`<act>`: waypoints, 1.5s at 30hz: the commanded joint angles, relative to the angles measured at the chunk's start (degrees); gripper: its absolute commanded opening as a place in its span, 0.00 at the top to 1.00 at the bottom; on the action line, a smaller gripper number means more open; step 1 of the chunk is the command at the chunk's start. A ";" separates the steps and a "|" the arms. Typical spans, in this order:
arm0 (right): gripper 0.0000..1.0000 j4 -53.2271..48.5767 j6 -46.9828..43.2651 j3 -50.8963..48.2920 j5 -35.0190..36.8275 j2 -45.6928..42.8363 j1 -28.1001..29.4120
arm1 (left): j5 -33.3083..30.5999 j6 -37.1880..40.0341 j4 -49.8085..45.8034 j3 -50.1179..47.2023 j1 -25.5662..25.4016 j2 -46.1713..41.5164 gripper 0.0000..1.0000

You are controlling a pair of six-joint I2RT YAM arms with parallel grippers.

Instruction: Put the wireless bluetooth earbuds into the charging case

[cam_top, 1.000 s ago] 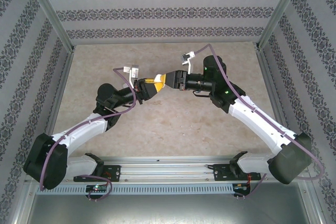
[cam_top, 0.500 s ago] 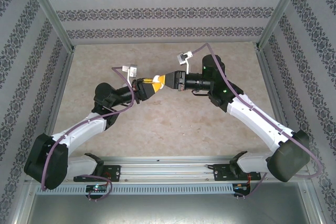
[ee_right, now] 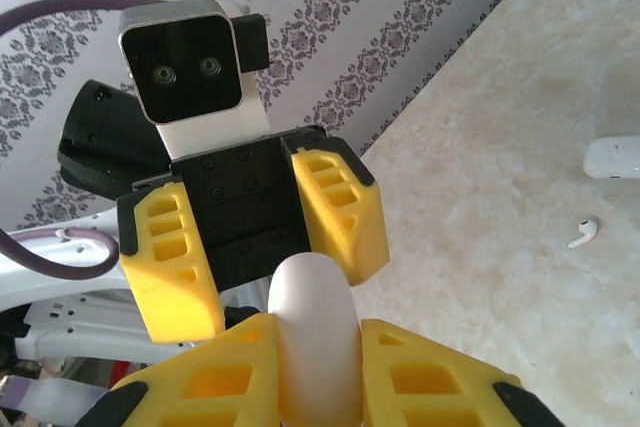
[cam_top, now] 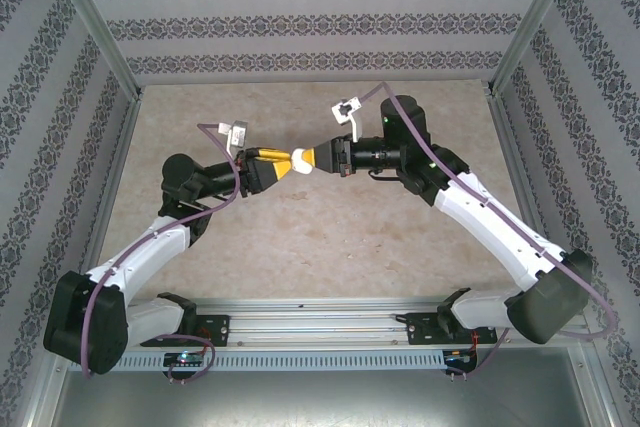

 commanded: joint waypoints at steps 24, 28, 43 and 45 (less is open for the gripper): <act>0.85 -0.24 -2.37 4.08 0.72 4.12 2.83 | 3.62 4.15 -5.33 1.72 -1.58 -0.26 0.64; 0.86 -0.14 -2.29 3.77 0.87 4.21 2.83 | 3.80 4.15 -5.48 1.59 -1.55 -0.38 0.59; 0.84 0.67 -1.53 2.76 0.84 4.21 2.13 | 3.19 4.85 -2.12 0.59 -1.52 0.17 0.98; 0.82 1.60 -0.87 2.21 0.57 4.51 1.87 | 2.27 4.83 5.03 -1.60 -1.52 -0.14 1.00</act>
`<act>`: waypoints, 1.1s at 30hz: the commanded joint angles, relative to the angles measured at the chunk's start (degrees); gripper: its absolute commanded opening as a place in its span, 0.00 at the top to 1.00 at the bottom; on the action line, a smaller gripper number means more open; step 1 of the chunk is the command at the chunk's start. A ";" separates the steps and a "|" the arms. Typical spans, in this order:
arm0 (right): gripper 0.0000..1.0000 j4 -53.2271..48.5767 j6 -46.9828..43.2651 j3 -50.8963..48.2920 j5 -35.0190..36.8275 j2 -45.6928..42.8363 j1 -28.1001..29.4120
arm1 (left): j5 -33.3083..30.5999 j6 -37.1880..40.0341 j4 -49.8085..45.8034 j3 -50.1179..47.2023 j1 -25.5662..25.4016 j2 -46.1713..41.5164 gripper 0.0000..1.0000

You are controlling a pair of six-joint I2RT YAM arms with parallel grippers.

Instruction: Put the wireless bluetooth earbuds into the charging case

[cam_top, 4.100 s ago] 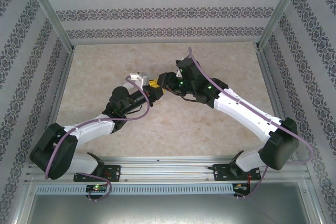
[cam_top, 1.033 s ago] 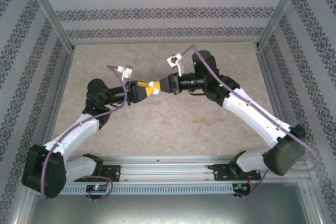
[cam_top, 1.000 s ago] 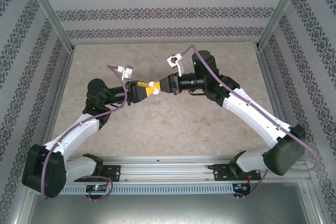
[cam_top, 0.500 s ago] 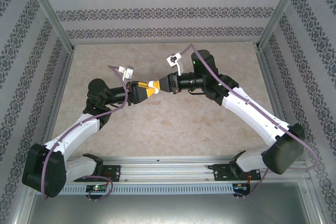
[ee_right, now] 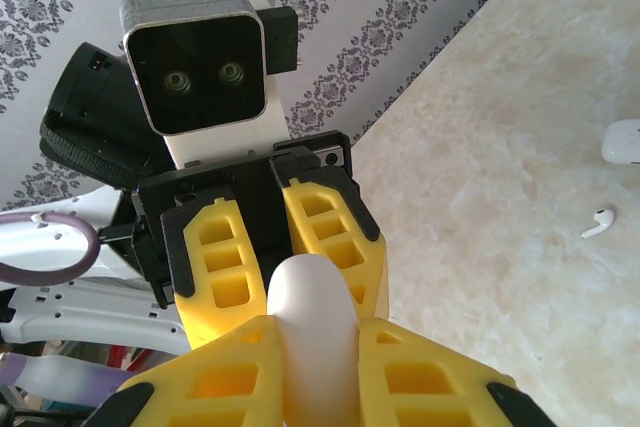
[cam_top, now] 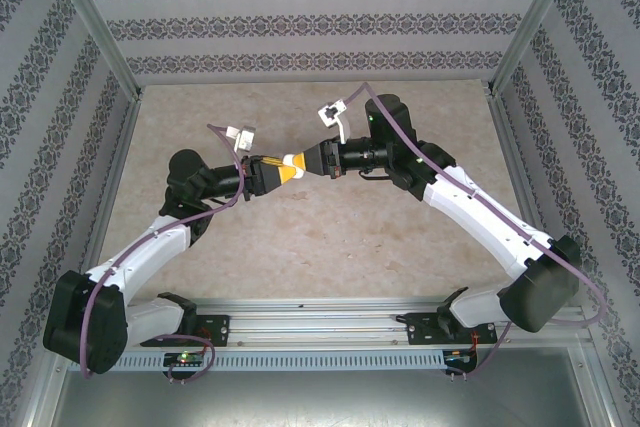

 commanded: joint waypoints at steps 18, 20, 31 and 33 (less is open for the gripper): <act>0.55 4.78 8.29 -2.59 1.18 5.18 -3.14 | -4.02 14.10 9.52 -8.99 -0.23 -6.42 1.00; 0.53 4.50 8.79 -2.66 1.38 4.48 -3.00 | -5.78 15.63 7.17 -9.92 0.16 -7.55 1.00; 0.51 -12.67 3.08 4.13 21.23 11.67 0.06 | -14.69 13.80 -2.21 -19.79 11.06 -19.77 1.00; 0.51 -16.33 2.27 8.97 24.17 17.07 2.26 | -15.92 15.02 -8.20 -20.28 12.56 -23.45 1.00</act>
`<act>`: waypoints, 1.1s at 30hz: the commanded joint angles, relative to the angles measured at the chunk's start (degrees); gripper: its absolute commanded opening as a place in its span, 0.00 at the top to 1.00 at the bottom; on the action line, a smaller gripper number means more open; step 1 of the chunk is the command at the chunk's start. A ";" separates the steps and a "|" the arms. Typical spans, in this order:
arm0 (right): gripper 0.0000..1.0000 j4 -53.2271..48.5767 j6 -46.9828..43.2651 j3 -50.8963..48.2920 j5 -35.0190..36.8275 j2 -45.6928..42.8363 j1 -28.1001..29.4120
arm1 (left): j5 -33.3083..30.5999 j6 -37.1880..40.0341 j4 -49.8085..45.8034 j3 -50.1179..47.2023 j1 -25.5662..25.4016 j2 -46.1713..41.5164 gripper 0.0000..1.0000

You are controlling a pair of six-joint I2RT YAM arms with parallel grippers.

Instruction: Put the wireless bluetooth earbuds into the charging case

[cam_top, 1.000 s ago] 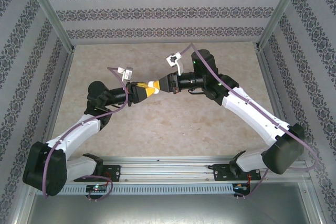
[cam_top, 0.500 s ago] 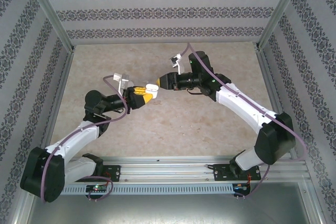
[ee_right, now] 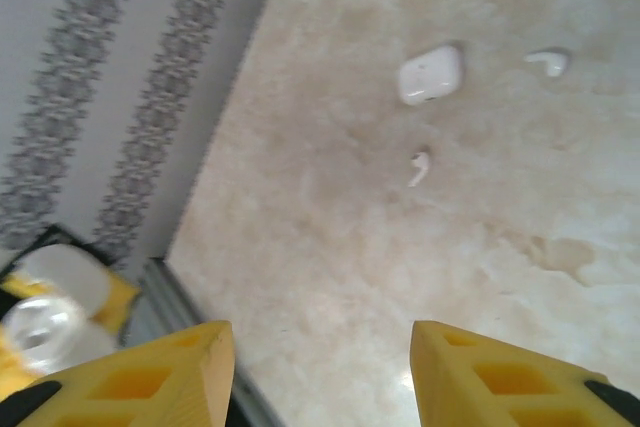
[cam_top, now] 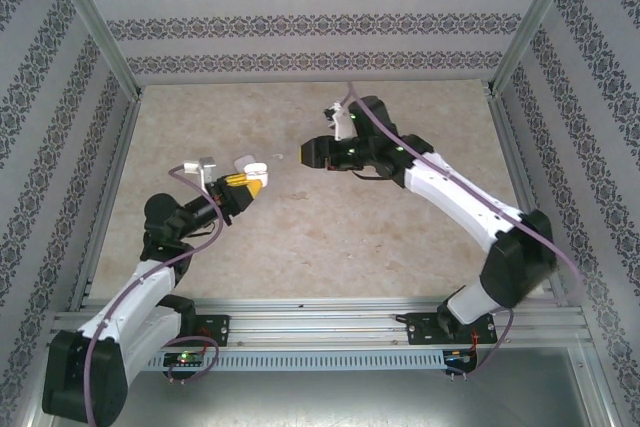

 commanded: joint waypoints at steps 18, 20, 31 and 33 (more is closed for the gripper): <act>0.59 -35.66 -2.74 59.05 24.42 52.71 14.01 | -12.15 20.01 -49.54 4.78 3.40 -24.21 1.00; 0.57 -36.84 -2.69 62.33 26.08 54.97 14.37 | -12.01 19.64 -49.05 4.46 3.35 -24.19 1.00; 0.53 -36.81 -2.38 68.23 26.61 61.42 14.41 | -10.71 16.60 -46.61 1.42 2.61 -25.09 1.00; 0.52 -37.30 -2.78 69.46 26.90 62.41 14.41 | -10.53 15.47 -45.69 0.60 2.62 -25.18 1.00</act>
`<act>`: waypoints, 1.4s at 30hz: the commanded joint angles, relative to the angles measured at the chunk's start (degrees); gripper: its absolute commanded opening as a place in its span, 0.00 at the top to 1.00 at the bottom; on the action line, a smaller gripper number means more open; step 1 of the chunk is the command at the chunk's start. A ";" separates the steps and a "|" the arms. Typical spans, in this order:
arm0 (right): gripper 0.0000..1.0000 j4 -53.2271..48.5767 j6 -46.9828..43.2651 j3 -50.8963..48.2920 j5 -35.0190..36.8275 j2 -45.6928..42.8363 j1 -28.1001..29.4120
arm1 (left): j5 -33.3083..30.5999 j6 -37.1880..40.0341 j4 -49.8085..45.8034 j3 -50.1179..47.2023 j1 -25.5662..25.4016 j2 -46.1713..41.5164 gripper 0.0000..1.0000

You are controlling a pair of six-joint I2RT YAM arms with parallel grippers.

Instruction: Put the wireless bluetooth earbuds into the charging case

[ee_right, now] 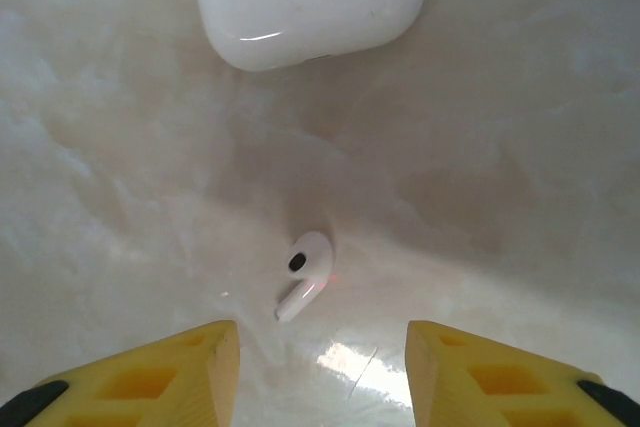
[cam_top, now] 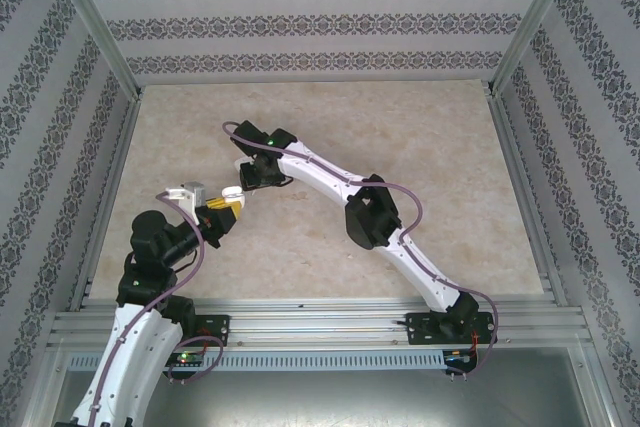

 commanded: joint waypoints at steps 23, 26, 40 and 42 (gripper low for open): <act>0.51 3.75 -3.97 4.33 4.33 6.78 1.57 | 0.41 0.22 0.49 -1.40 -0.69 -0.38 1.00; 0.55 2.99 -4.77 4.21 4.24 7.16 1.52 | 0.32 0.35 0.33 -1.39 -0.83 -0.36 1.00; 0.76 7.78 -9.64 -19.65 -0.24 -7.12 0.41 | 1.58 -2.18 2.75 -2.26 -1.21 0.60 1.00; 0.76 9.41 -10.35 -25.72 -0.33 -10.74 -0.01 | 2.19 -2.99 3.58 -2.59 -1.27 0.97 1.00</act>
